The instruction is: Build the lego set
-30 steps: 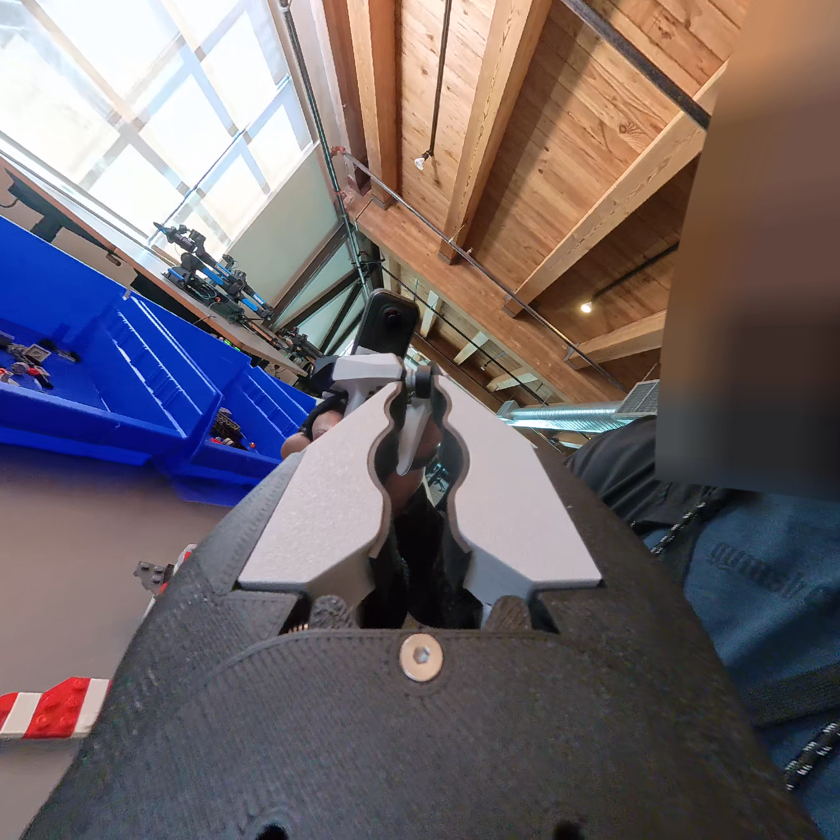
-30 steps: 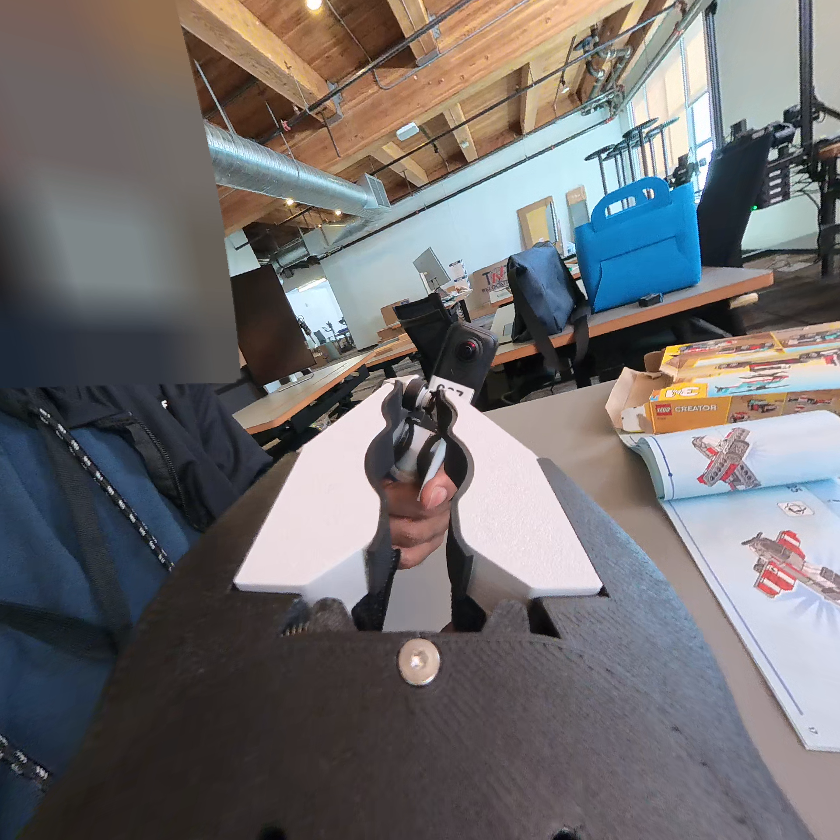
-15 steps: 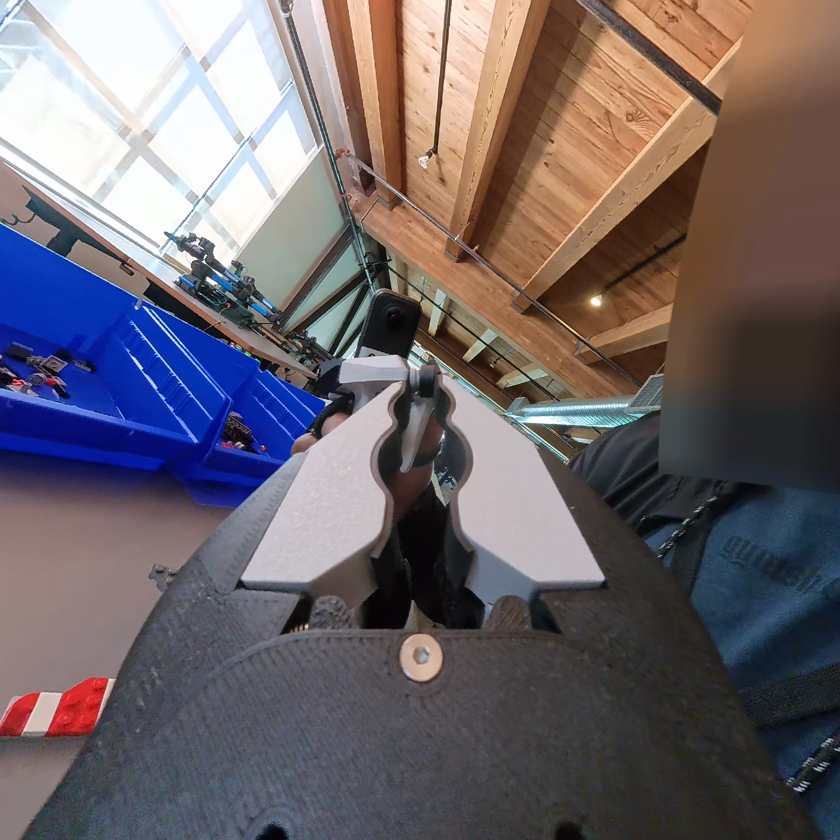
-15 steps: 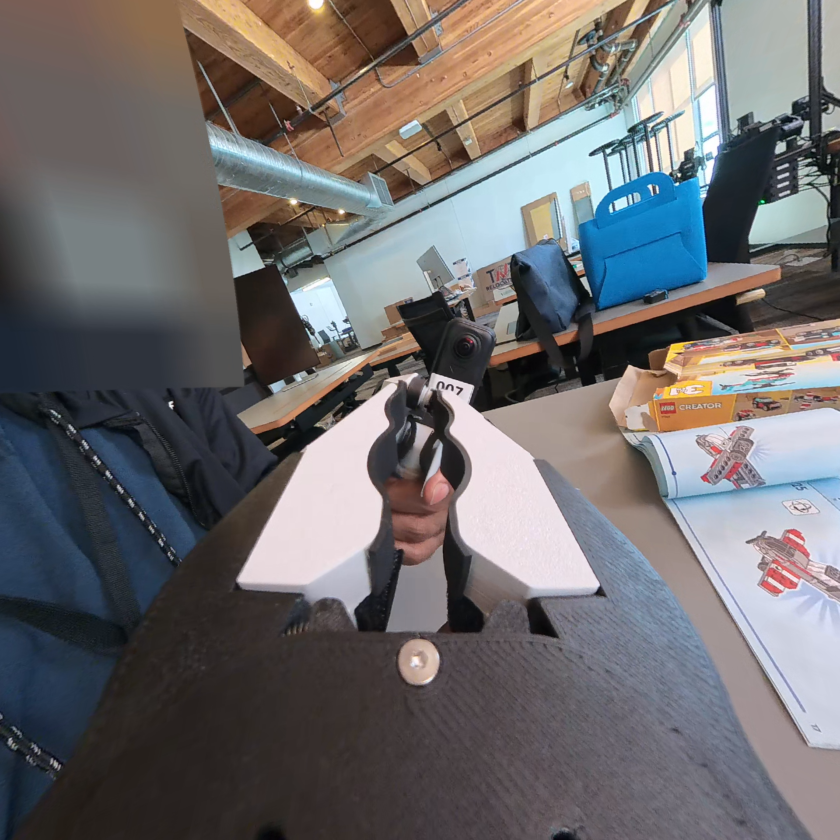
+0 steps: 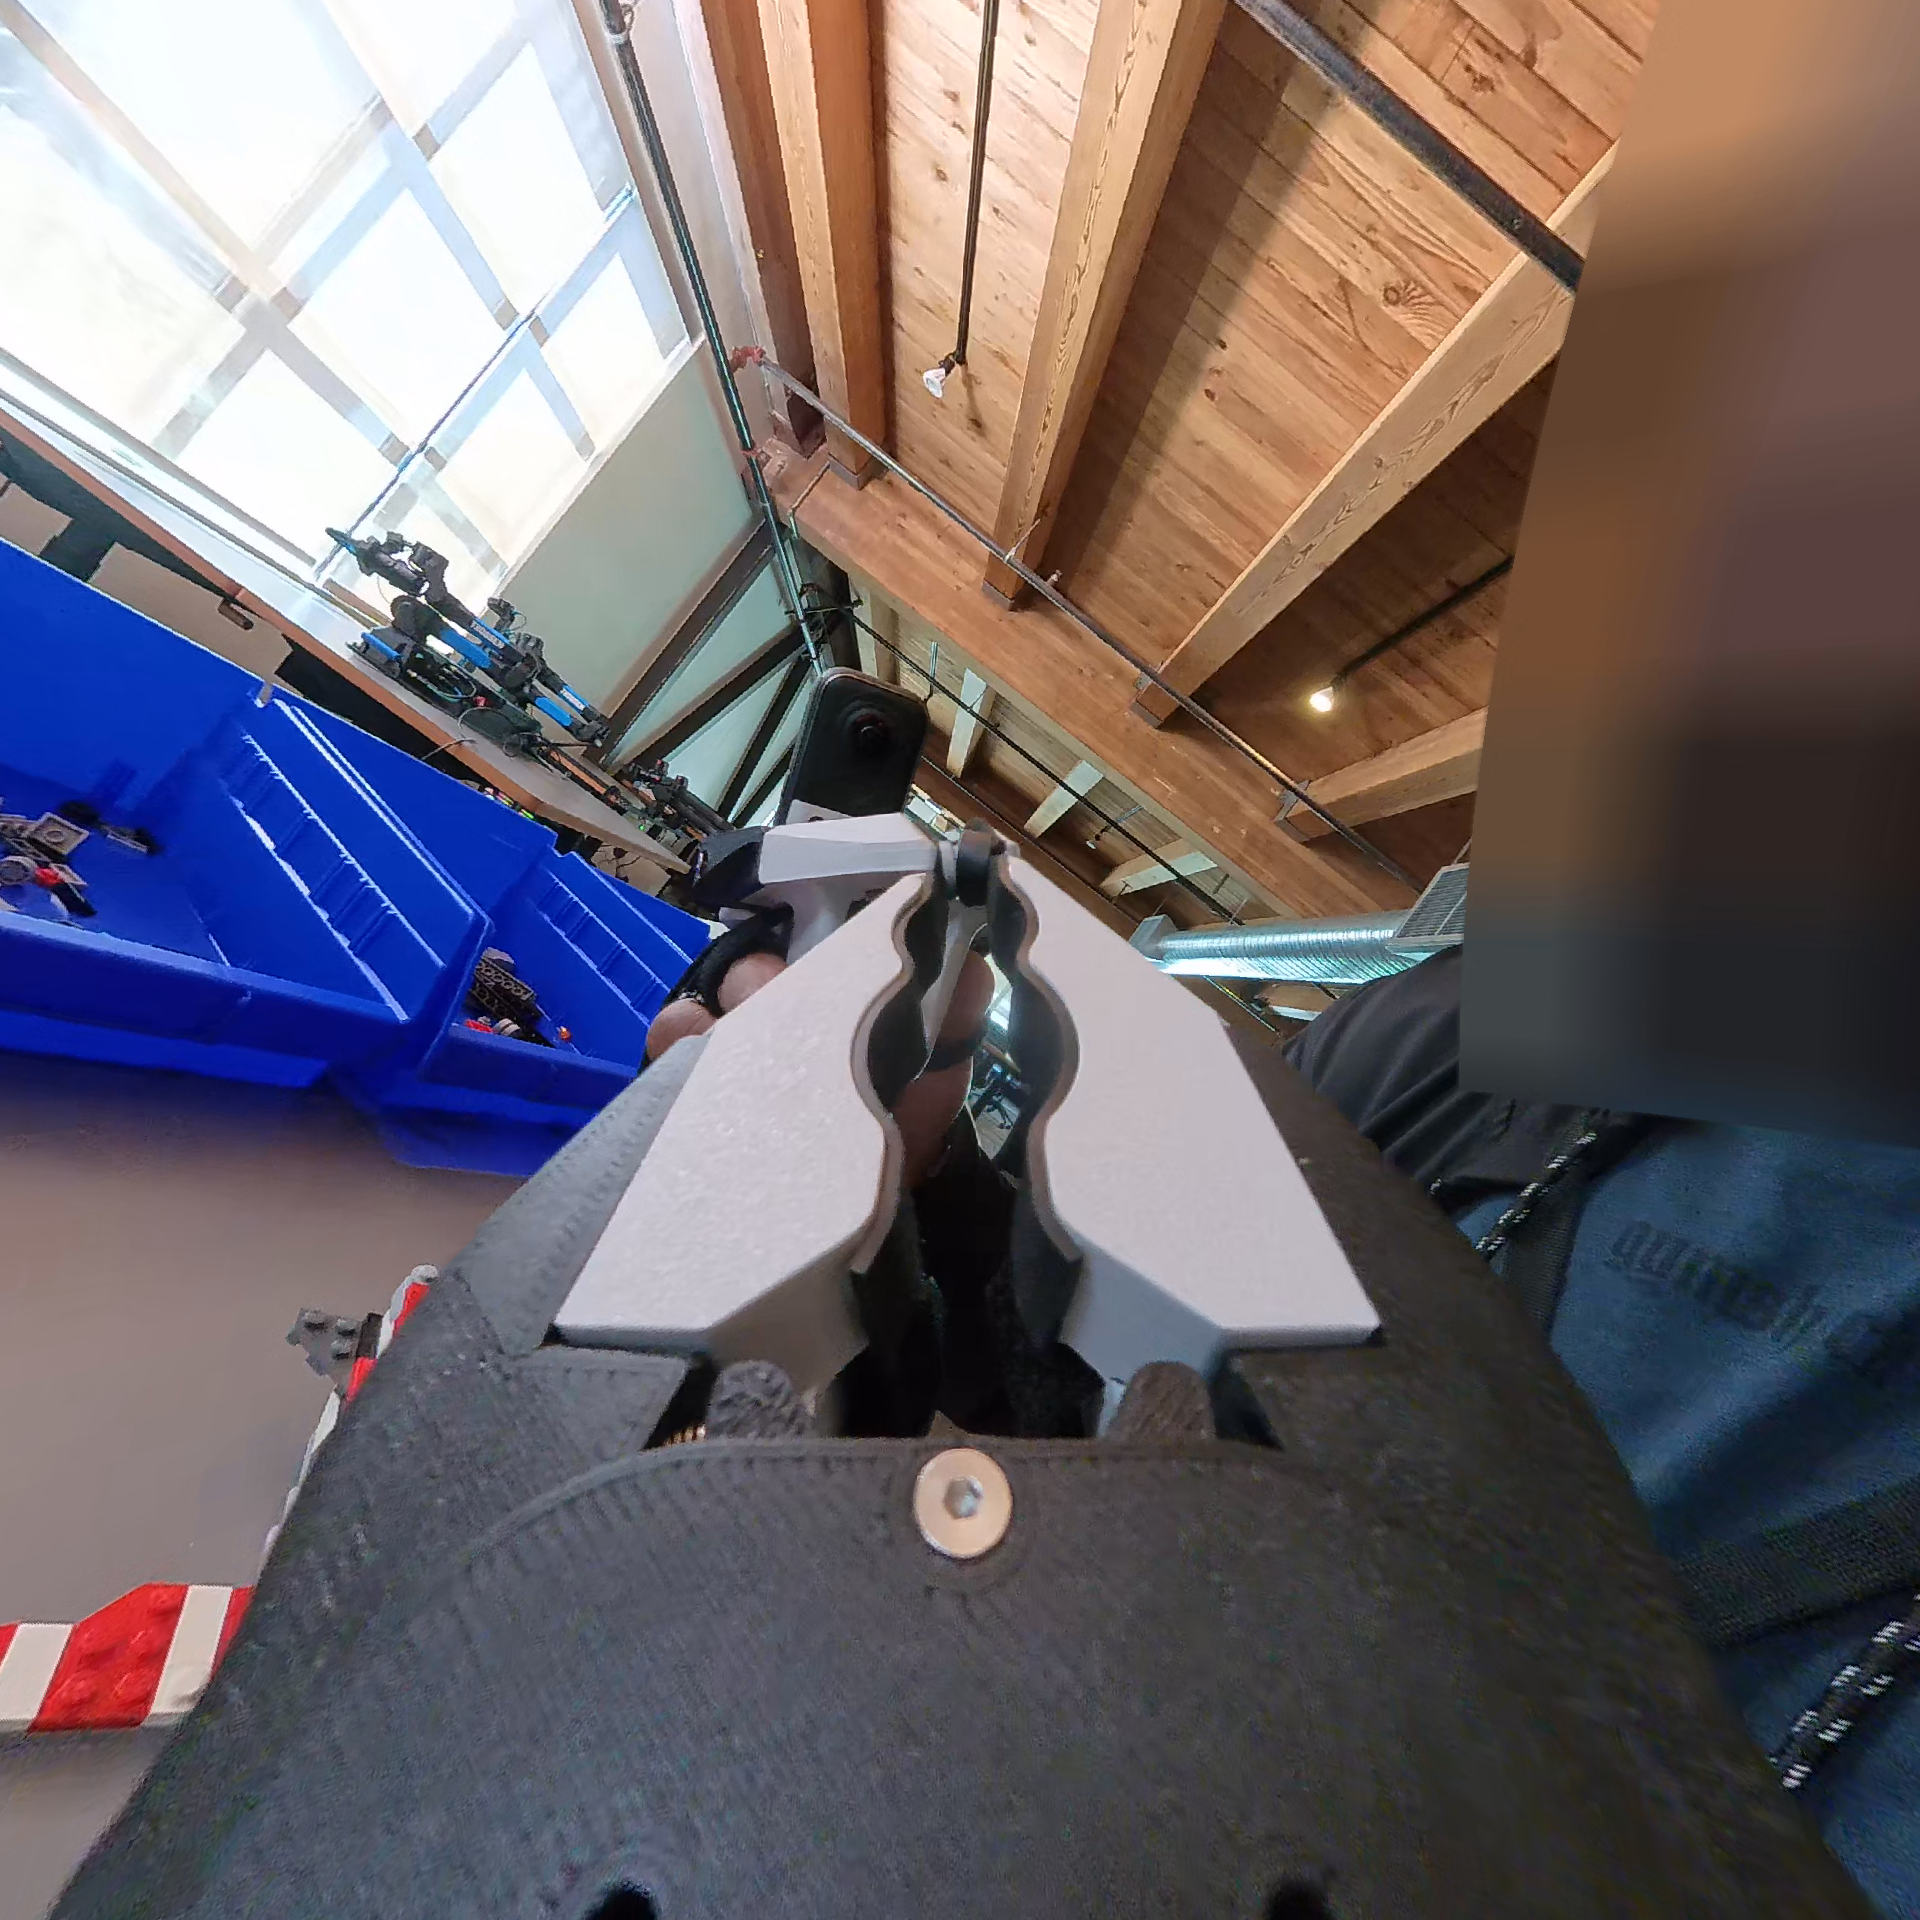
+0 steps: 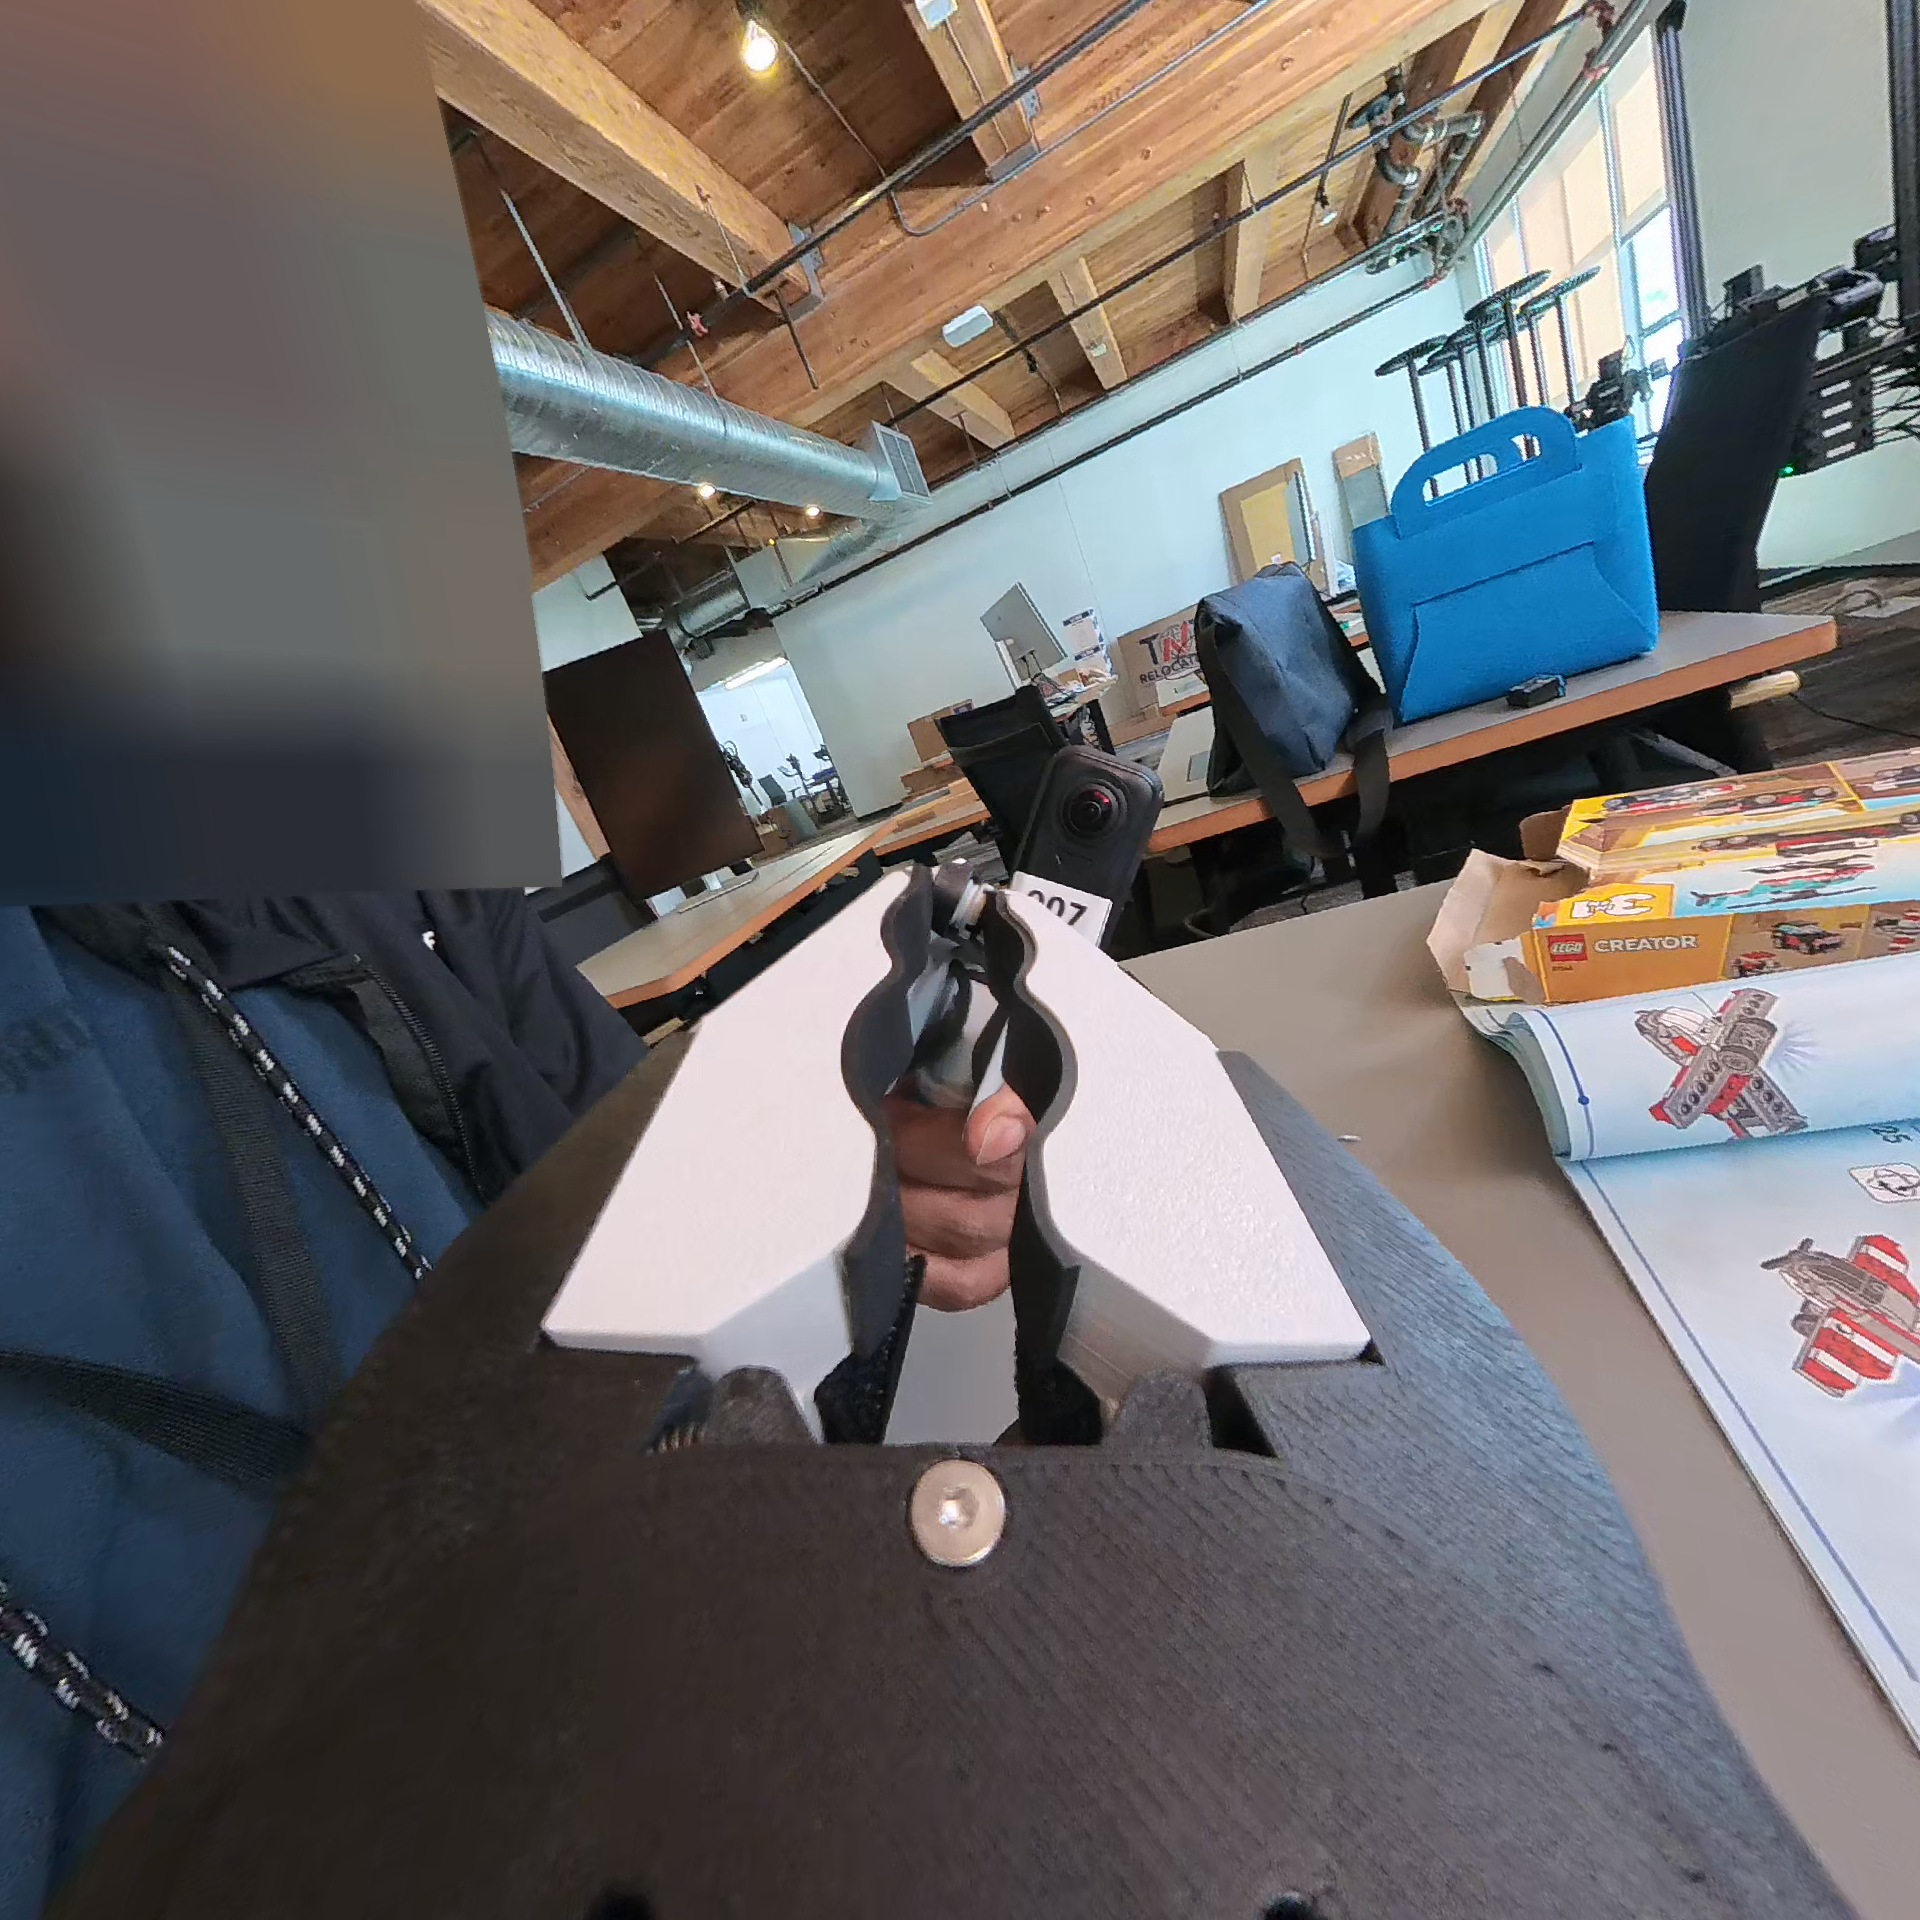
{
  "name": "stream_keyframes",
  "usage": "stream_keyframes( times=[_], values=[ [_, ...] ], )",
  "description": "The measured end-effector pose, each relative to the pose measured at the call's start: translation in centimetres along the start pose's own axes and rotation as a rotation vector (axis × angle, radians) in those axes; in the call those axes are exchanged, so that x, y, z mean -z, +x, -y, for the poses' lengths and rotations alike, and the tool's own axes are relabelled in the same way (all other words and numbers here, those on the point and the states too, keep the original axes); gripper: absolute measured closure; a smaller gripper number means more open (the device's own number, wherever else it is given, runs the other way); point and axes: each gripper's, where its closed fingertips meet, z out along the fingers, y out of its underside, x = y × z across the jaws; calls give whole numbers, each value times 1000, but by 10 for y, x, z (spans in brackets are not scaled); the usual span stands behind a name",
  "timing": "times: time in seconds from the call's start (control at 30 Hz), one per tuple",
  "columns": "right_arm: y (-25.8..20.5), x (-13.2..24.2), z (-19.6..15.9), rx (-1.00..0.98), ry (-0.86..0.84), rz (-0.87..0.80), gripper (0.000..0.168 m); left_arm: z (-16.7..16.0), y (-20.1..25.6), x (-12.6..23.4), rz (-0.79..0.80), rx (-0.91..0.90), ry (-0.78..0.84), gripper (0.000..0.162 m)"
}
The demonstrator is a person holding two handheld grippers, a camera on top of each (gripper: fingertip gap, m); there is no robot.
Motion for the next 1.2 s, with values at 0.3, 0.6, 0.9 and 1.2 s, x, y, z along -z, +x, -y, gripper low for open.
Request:
stream_keyframes(
  times=[0.3, 0.6, 0.9, 1.2],
  values=[
    [1, -1, 0, -25, 14, 5, 158, 0, 0, 0, -6, 15, 3, 154],
    [0, -1, 1, -36, 26, 12, 158, 0, 1, 0, -17, 23, 8, 154],
    [2, 0, -1, 28, -8, -22, 158, -1, -1, -1, 1, 45, -4, 152],
    [1, -2, -2, 150, -85, -83, 157, 1, 0, 1, 0, -27, 5, 154]
  ],
)
